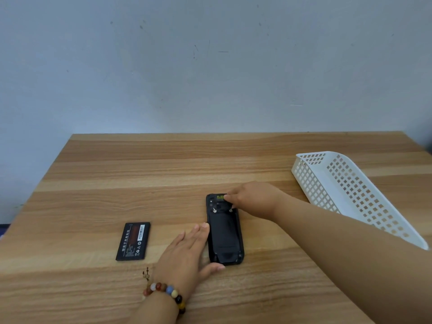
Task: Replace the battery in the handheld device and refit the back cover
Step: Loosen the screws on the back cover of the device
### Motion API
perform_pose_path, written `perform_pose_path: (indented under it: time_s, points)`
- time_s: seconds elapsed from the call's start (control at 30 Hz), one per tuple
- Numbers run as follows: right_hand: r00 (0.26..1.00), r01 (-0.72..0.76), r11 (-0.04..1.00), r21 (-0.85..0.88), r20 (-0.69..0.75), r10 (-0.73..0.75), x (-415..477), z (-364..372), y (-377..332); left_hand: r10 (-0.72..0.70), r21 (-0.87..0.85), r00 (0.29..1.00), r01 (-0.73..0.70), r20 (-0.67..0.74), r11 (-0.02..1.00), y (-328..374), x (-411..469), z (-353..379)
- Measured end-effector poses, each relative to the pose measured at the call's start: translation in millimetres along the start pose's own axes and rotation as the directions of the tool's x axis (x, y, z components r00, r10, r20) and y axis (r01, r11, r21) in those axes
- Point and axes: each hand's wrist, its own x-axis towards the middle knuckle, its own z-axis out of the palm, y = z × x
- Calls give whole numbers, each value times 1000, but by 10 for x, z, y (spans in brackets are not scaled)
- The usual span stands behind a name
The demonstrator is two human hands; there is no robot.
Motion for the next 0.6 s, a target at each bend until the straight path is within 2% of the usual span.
perform_pose_path:
  time_s: [0.1,0.2,0.27,0.37,0.43,0.5,0.57,0.6]
  points:
    - [1000,19,999,44,-16,-19,21,31,28,20,1,1000,-20,-17,1000,-4,-7,22]
    - [995,87,996,5,-56,-86,47,39,66,29,18,999,-28,-22,999,-13,12,15]
    - [993,114,993,-37,-35,-115,43,26,77,28,18,999,-28,-26,999,7,14,13]
    - [997,7,1000,7,-74,-7,-4,6,-17,33,14,999,-33,-29,999,0,13,20]
    - [988,-88,981,171,-114,108,-87,23,-115,45,42,998,-44,-41,998,-5,16,8]
    - [991,-68,969,236,-99,94,-196,93,-227,-6,27,999,4,46,1000,0,10,3]
    - [999,-38,979,198,-30,45,-312,153,-311,-17,6,998,17,54,1000,13,11,-13]
    - [999,-35,984,172,-15,38,-347,167,-330,1,6,1000,-2,13,1000,-1,13,-6]
